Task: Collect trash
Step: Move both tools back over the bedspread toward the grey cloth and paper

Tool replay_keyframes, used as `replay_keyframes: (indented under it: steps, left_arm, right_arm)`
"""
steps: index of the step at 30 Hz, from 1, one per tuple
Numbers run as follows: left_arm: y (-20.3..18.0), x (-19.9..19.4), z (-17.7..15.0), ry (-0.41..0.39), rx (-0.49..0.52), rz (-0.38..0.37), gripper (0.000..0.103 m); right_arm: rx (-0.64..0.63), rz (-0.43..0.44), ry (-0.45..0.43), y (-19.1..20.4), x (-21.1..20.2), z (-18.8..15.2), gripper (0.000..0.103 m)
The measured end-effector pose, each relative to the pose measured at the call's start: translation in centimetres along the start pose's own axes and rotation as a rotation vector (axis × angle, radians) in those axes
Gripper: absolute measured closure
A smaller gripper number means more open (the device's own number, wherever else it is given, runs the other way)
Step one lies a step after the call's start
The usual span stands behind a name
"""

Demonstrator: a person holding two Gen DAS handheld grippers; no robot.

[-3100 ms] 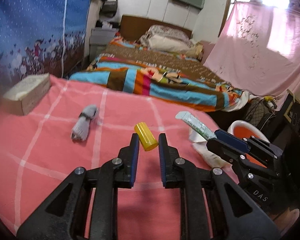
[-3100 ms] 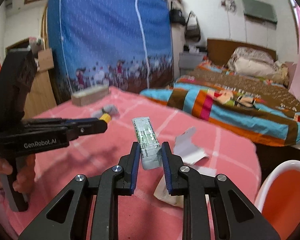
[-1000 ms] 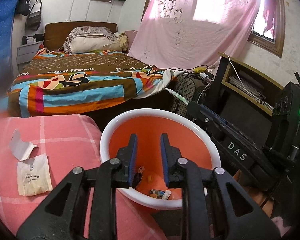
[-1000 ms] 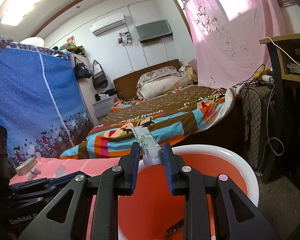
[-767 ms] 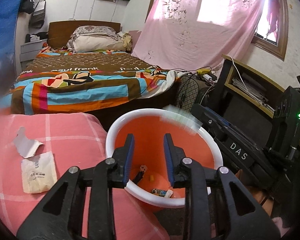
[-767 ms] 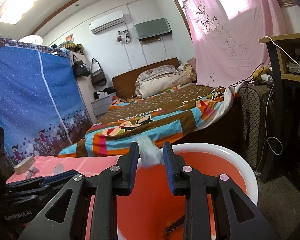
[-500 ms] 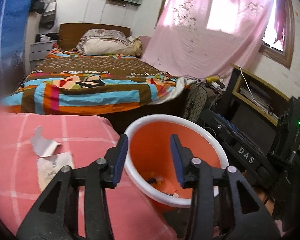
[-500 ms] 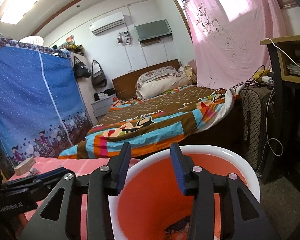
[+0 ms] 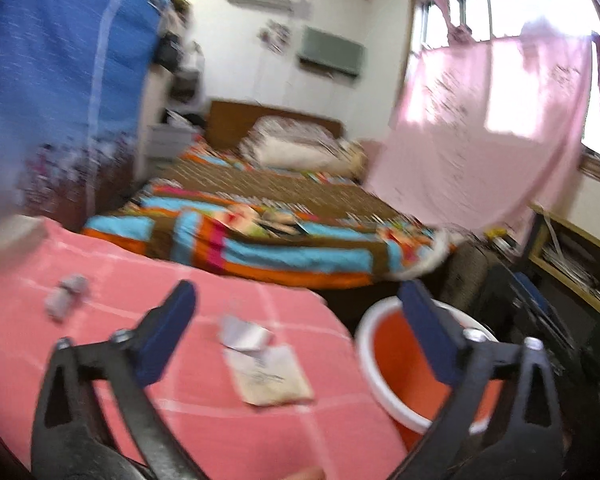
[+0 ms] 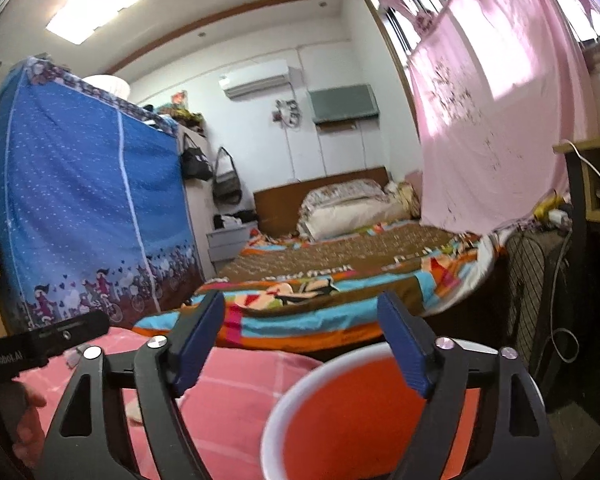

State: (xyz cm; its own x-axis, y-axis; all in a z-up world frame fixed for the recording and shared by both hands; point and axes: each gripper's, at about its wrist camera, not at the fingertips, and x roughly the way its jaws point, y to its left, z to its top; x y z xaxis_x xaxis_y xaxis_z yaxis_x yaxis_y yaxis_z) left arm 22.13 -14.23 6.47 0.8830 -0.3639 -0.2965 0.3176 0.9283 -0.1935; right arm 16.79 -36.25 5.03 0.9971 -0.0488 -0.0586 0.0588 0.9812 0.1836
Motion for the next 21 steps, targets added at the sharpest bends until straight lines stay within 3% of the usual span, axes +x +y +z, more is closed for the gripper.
replay_keyframes:
  steps: [3, 4, 10, 21]
  left_arm:
    - [1.5, -1.2, 0.2, -0.065, -0.006, 0.07, 0.0]
    - [1.9, -1.5, 0.2, -0.078, -0.002, 0.09, 0.0]
    - [4.2, -3.0, 0.2, -0.12, 0.012, 0.153, 0.0]
    - [7.8, -4.3, -0.1, -0.166, 0.015, 0.224, 0.0]
  right_arm:
    - [-0.013, 0.019, -0.039, 1.2, -0.1, 0.1, 0.001]
    - [-0.016, 0.024, -0.054, 1.6, -0.2, 0.1, 0.0]
    - [-0.044, 0.082, -0.108, 4.2, -0.3, 0.1, 0.0]
    - [-0.138, 0.156, -0.126, 8.7, 0.4, -0.9, 0.0]
